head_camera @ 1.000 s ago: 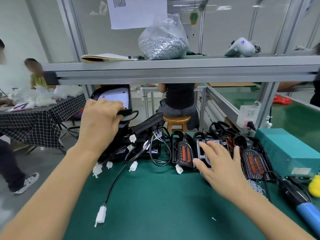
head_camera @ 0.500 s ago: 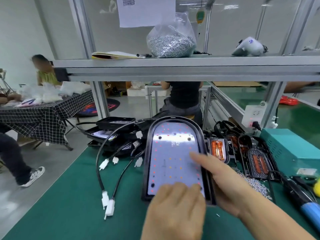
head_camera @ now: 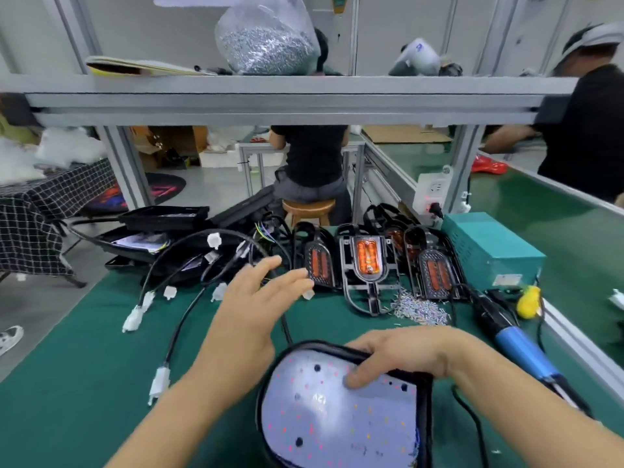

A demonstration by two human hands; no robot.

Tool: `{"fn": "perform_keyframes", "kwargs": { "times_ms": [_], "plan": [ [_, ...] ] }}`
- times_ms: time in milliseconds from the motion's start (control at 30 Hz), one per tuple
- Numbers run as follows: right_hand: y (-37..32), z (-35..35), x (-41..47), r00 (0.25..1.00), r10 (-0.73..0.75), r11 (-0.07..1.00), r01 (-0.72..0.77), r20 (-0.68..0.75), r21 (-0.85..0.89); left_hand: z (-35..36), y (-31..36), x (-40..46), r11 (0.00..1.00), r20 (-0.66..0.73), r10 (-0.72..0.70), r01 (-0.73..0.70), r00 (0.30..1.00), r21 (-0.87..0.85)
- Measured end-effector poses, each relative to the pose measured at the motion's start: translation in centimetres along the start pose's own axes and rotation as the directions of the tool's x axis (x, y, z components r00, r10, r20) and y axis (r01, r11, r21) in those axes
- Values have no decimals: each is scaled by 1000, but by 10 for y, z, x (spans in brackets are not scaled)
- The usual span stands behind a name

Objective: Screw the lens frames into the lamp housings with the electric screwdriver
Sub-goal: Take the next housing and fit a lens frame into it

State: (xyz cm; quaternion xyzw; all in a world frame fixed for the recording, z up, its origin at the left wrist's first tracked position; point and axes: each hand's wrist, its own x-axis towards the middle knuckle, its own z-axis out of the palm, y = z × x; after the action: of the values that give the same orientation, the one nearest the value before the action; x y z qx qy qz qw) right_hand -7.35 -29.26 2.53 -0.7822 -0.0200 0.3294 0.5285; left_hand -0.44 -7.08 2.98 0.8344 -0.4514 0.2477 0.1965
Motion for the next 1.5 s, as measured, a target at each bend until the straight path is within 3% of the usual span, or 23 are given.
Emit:
{"fn": "perform_keyframes", "kwargs": {
  "times_ms": [67, 133, 233, 333, 433, 567, 767, 867, 933, 1033, 1133, 1200, 1267, 1367, 1400, 1500],
  "plan": [
    [-1, -6, 3, 999, 22, 994, -17, 41, -106, 8, -19, 12, 954, 183, 54, -105, 982, 280],
    [0, -11, 6, 997, 29, 987, -16, 78, -159, 13, -33, 17, 907, 190, 70, -142, 979, 397],
    [3, -18, 10, 993, 47, 976, -22, 113, -216, 9, -42, 22, 868, -29, 154, -121, 988, 482],
    [3, -25, 15, 990, 62, 974, -33, 123, -225, -7, -35, 23, 848, -346, 220, -4, 912, 530],
    [0, -32, 20, 990, 84, 957, -48, 116, -287, -14, -21, 0, 833, -433, 280, 7, 857, 554],
    [2, -36, 31, 995, 67, 883, -94, -75, -459, -3, -25, -46, 862, -314, 178, 6, 932, 507],
    [20, -34, 34, 948, -44, 907, -94, -314, -412, 14, -50, -85, 944, 24, -82, 70, 996, 323],
    [24, -30, 33, 929, -98, 913, -60, -358, -404, 17, -47, -91, 967, 116, -254, 254, 960, 19],
    [25, -29, 34, 908, -125, 915, -50, -399, -401, 21, -37, -87, 884, 146, -424, 444, 894, -145],
    [24, -27, 38, 847, -199, 877, -71, -493, -476, 29, -11, -69, 750, 214, -535, 576, 817, -325],
    [20, -29, 41, 849, -191, 874, -81, -492, -479, 48, 5, -56, 684, 301, -579, 652, 758, -327],
    [17, -33, 36, 869, -134, 931, -55, -476, -362, 60, 5, -51, 684, 315, -613, 686, 725, -248],
    [14, -45, 32, 796, -137, 962, -35, -589, -272, 67, 0, -47, 681, 284, -646, 703, 709, -207],
    [18, -74, 31, 478, -189, 949, -135, -858, -284, 74, -2, -41, 683, 231, -670, 708, 706, -182],
    [20, -83, 33, 410, -177, 942, -193, -895, -274, 75, -1, -39, 690, 219, -671, 704, 709, -167],
    [33, -99, 41, 405, -67, 914, -341, -912, -219, 76, 2, -34, 695, 199, -679, 706, 707, -134]
  ]
}}
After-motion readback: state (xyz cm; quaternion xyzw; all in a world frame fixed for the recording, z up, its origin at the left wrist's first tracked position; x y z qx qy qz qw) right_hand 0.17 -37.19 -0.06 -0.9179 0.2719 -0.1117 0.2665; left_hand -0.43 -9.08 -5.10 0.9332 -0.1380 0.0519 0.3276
